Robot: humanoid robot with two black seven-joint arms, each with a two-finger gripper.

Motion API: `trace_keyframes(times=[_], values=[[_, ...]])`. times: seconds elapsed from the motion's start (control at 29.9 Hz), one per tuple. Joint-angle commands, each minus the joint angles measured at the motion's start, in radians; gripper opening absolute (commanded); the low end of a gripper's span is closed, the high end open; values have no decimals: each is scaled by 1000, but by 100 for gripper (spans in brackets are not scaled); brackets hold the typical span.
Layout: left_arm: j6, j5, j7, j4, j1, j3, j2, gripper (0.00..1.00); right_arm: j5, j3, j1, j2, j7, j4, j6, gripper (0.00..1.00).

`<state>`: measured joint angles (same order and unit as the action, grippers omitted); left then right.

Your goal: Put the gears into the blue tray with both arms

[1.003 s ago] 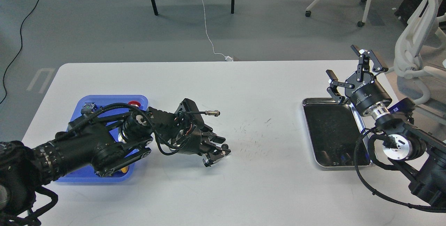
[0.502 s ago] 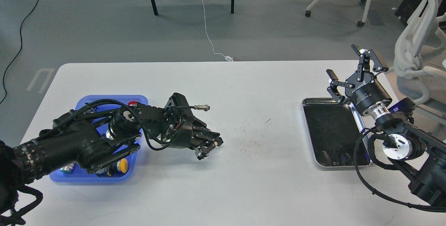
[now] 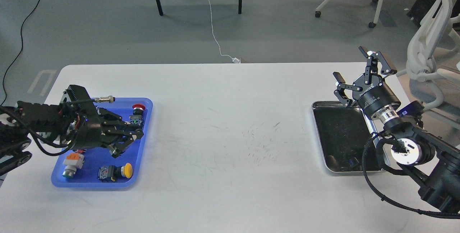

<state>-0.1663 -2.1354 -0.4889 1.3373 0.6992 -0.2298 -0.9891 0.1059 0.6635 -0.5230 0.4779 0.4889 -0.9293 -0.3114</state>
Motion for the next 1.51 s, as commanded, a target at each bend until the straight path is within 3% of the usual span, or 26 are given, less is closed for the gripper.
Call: trace_keyframes(times=[0.0,0.37,0.5,0.67,0.77,0.97,1.07,1.24,1.34,1.47], values=[[19,2,0,-56,-49,-6,-3,16,0,1,0,-1,0,0,0,98],[24,0,0,-124,-82,-6,4,21,0,1,0,2,0,-3,0,98],[25,0,0,-129,-92,-8,4,26,0,1,0,2,0,-13,1,98],[36,-3,0,-152,-102,-8,20,49,0,2,1,4,0,-16,0,98],[56,2,0,-152,-101,-11,18,84,0,2,1,5,0,-19,0,98],[73,35,0,-119,-99,-126,-2,88,0,2,0,4,0,-19,0,98],[71,161,0,-47,-98,-235,-2,92,0,2,-3,10,0,-20,0,98],[79,660,0,25,-99,-316,64,98,0,1,-8,13,0,-22,1,98],[151,1057,0,28,-125,-316,141,98,0,-4,-5,14,0,-22,0,98],[206,1278,0,28,-217,-377,268,98,11,-7,1,10,0,-20,3,98]])
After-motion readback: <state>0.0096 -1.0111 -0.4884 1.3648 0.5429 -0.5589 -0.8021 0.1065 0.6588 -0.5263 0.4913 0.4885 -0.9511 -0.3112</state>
